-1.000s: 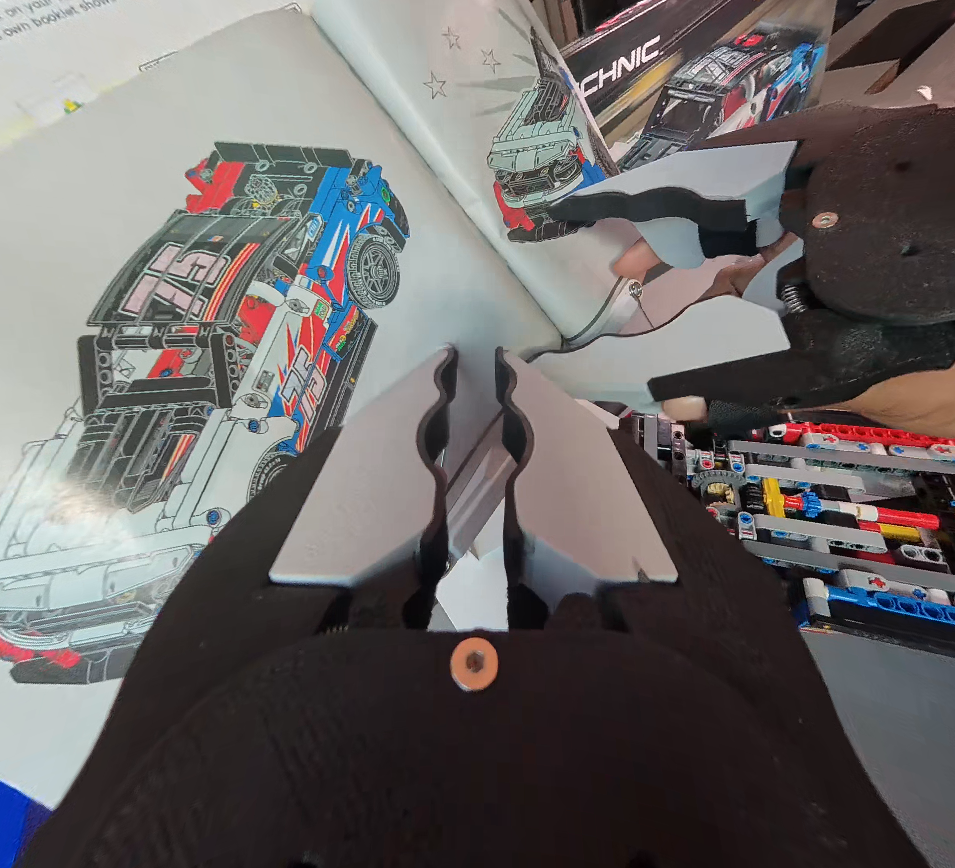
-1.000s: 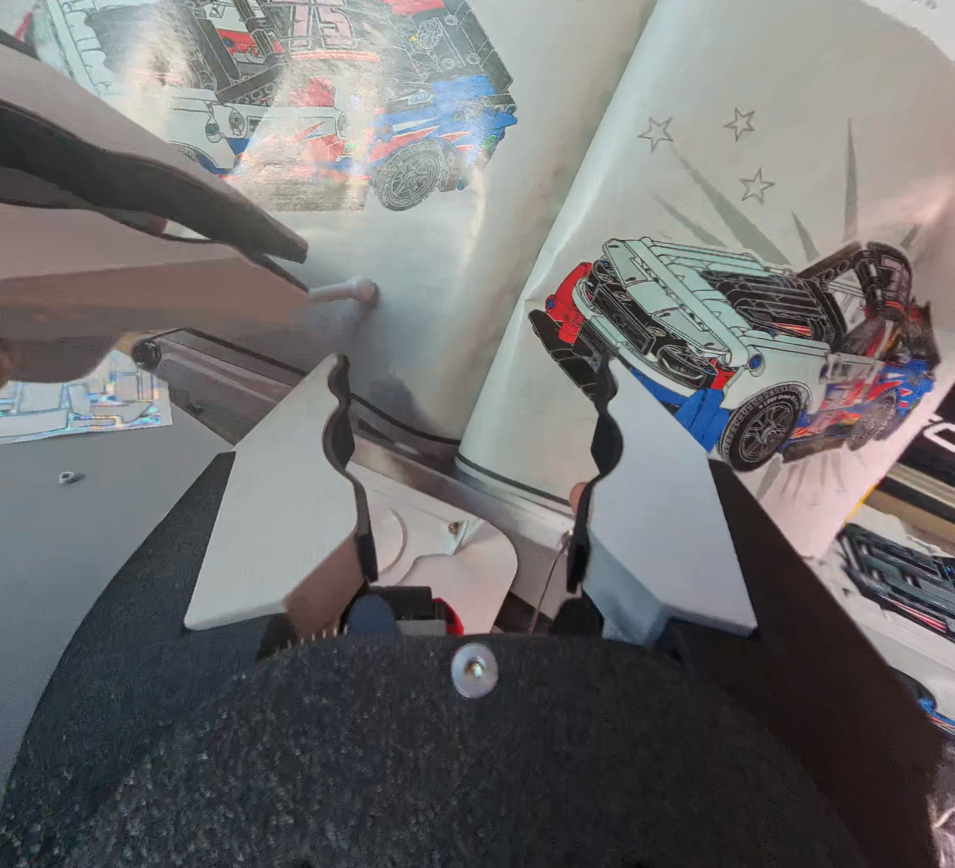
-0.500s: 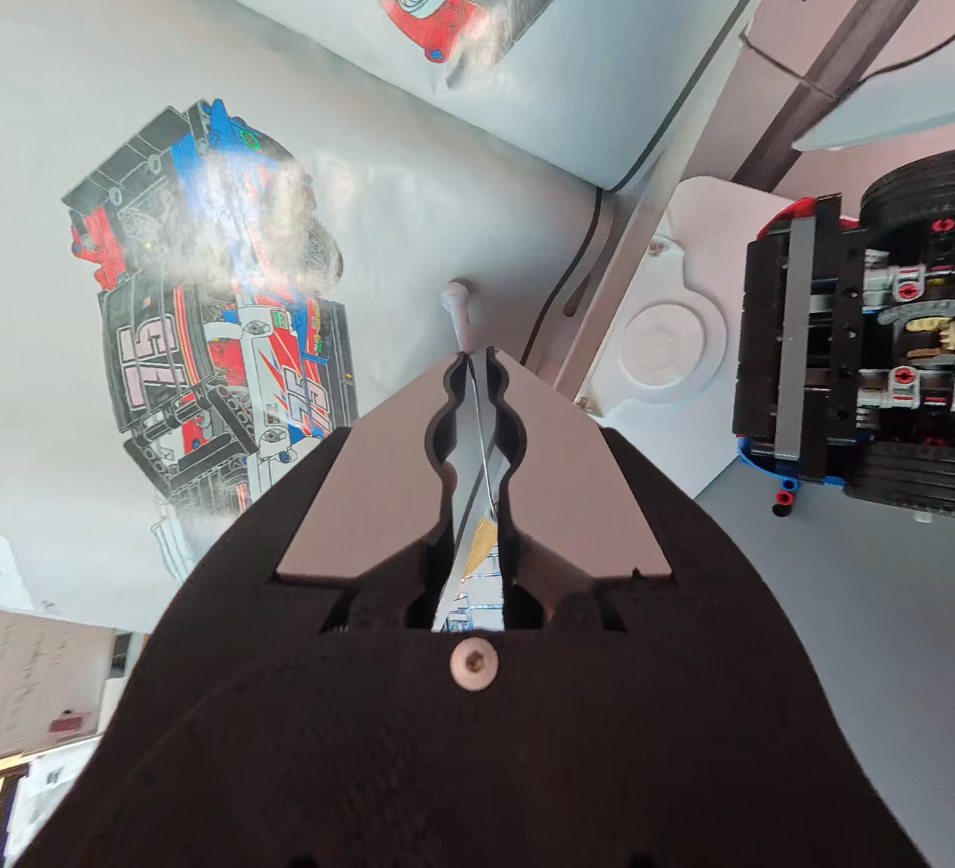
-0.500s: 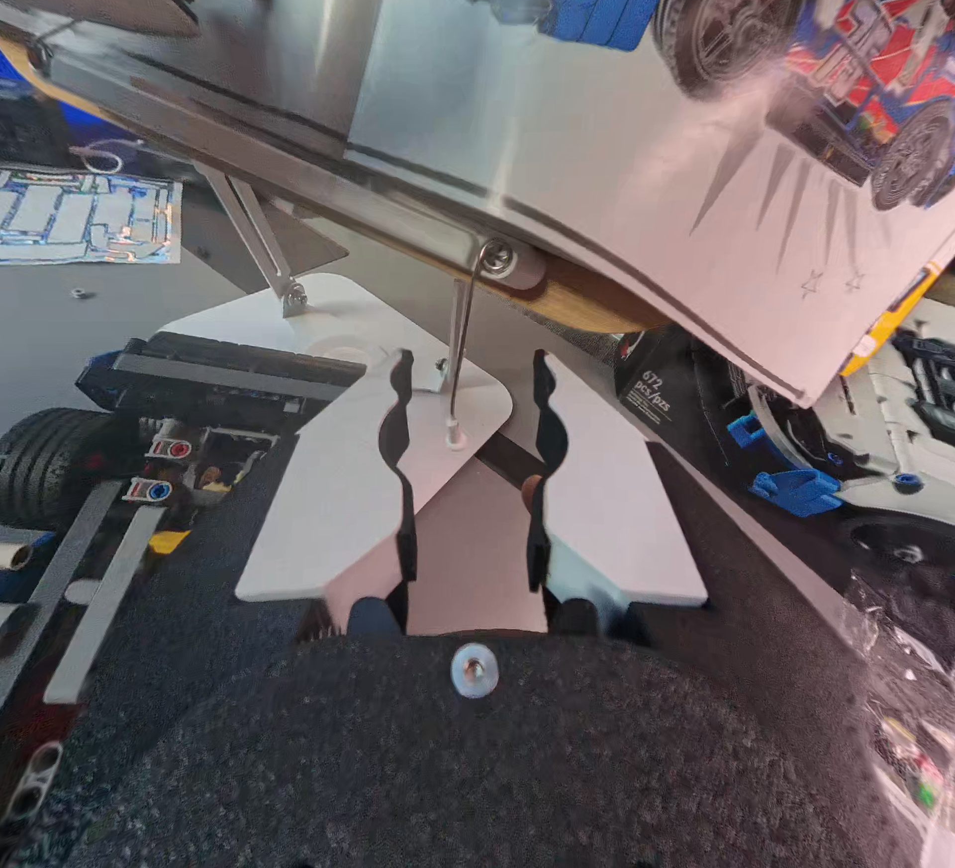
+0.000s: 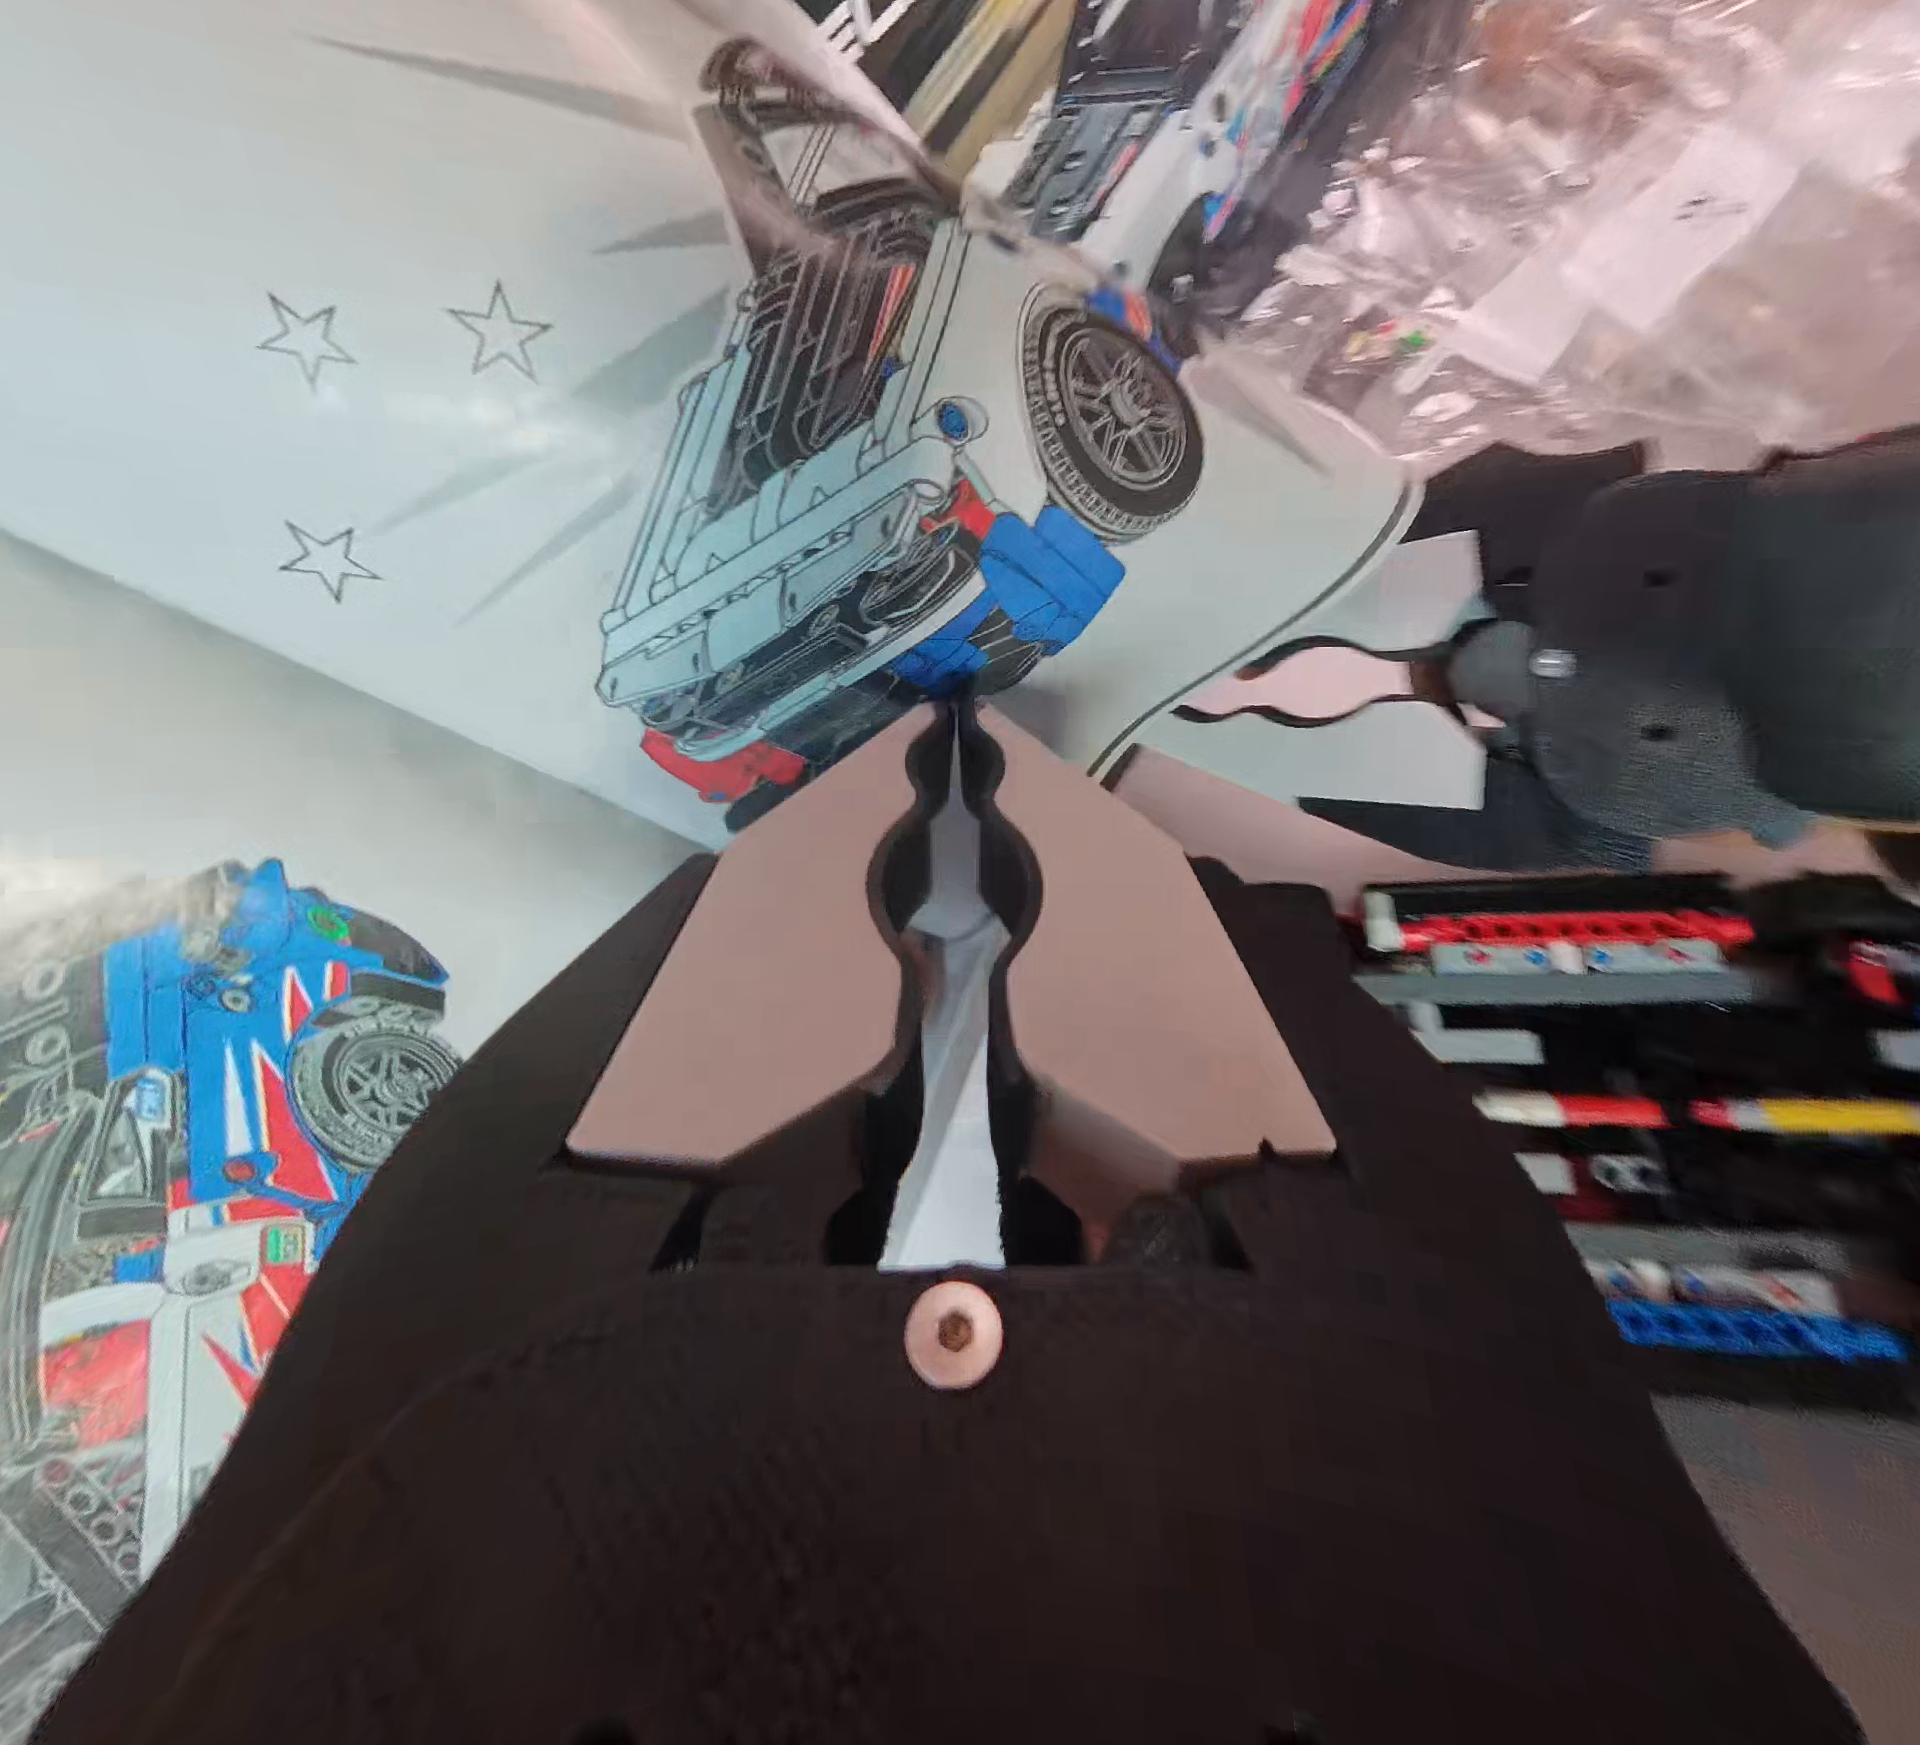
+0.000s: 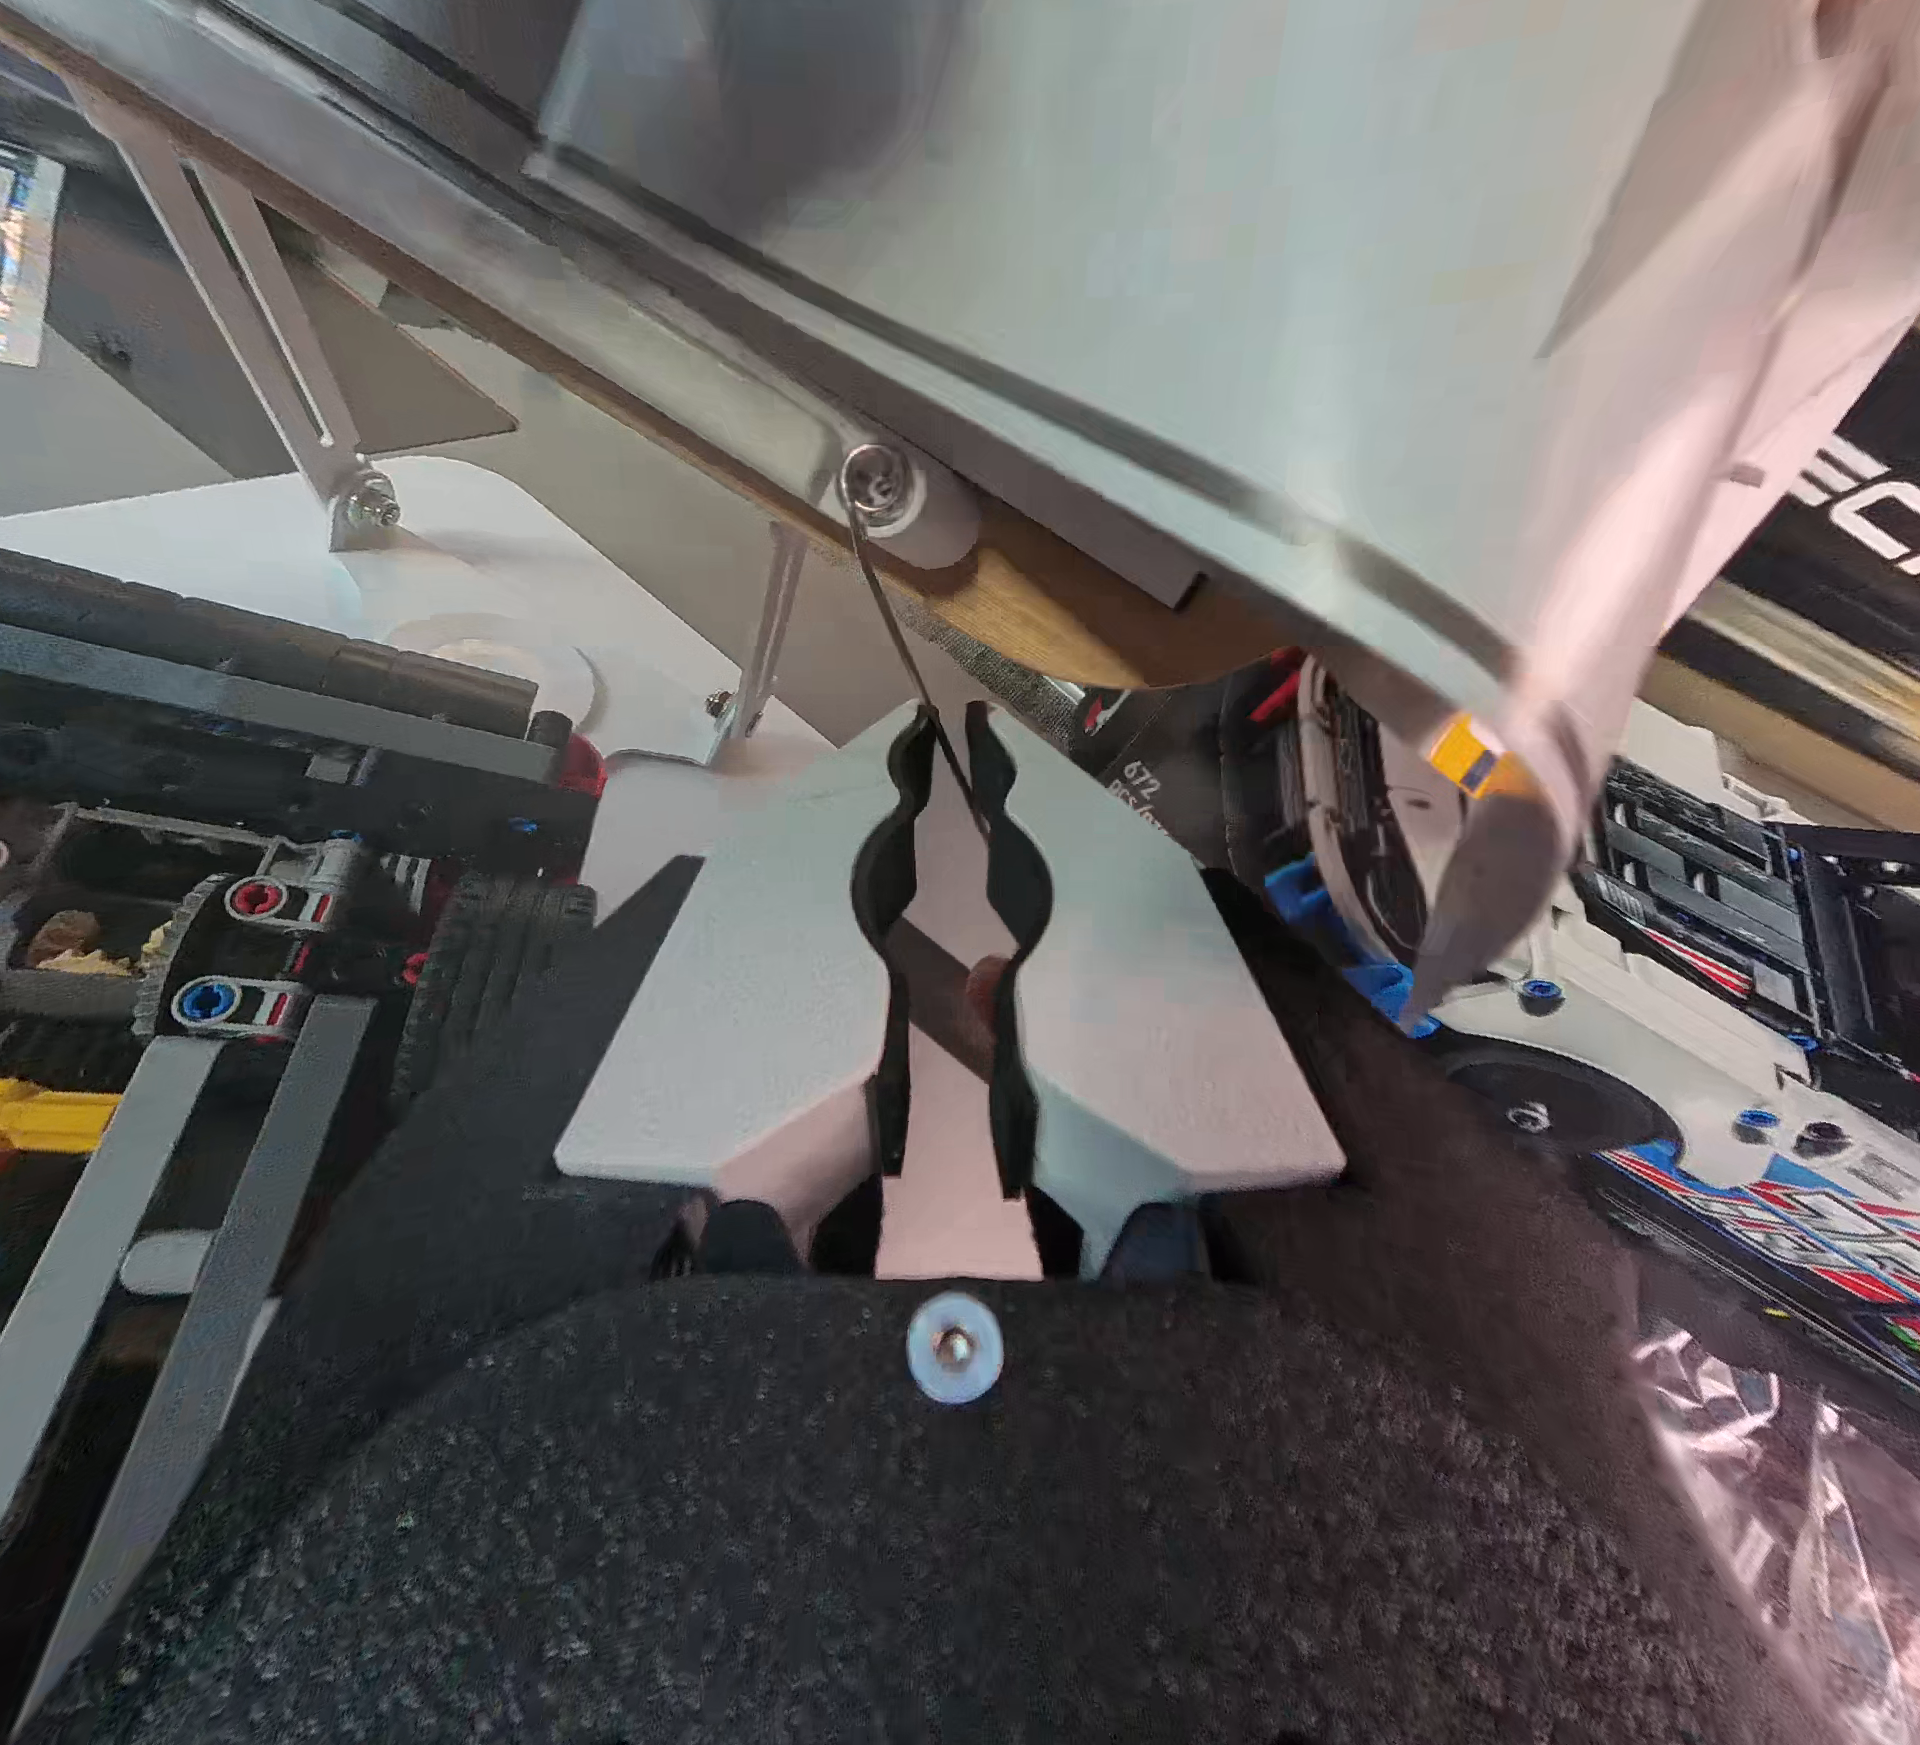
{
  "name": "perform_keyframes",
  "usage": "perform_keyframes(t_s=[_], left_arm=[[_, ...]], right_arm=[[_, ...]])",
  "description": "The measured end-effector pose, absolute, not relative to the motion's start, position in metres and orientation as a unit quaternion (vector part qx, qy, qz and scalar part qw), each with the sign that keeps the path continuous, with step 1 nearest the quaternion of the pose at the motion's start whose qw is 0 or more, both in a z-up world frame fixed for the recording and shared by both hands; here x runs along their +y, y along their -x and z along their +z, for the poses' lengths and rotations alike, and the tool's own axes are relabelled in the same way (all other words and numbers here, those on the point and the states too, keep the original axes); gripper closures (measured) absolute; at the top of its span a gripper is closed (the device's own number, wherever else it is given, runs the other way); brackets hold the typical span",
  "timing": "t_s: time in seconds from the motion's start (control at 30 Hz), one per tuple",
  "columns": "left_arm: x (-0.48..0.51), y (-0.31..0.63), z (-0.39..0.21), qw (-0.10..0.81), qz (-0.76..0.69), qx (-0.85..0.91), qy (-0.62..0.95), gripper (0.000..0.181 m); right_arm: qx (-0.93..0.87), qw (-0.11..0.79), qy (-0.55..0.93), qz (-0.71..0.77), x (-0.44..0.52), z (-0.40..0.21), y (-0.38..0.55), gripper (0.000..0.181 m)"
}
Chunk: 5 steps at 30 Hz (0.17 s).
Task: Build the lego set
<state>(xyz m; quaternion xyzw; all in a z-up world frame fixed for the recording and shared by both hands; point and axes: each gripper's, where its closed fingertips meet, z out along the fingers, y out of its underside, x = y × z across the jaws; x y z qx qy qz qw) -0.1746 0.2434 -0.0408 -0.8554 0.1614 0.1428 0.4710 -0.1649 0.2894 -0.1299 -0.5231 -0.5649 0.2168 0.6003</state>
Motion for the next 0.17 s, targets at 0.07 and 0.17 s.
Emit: perform_keyframes(t_s=[0.07,0.17], left_arm=[[0.262,0.197,-0.052,0.445,0.233,0.147,0.852,0.181],[0.274,0.205,-0.057,0.398,0.328,0.16,0.842,0.181]], right_arm=[[-0.564,0.608,0.522,0.198,0.296,-0.125,0.161,0.174],[-0.576,0.63,0.502,0.139,0.305,-0.117,0.158,0.174]])
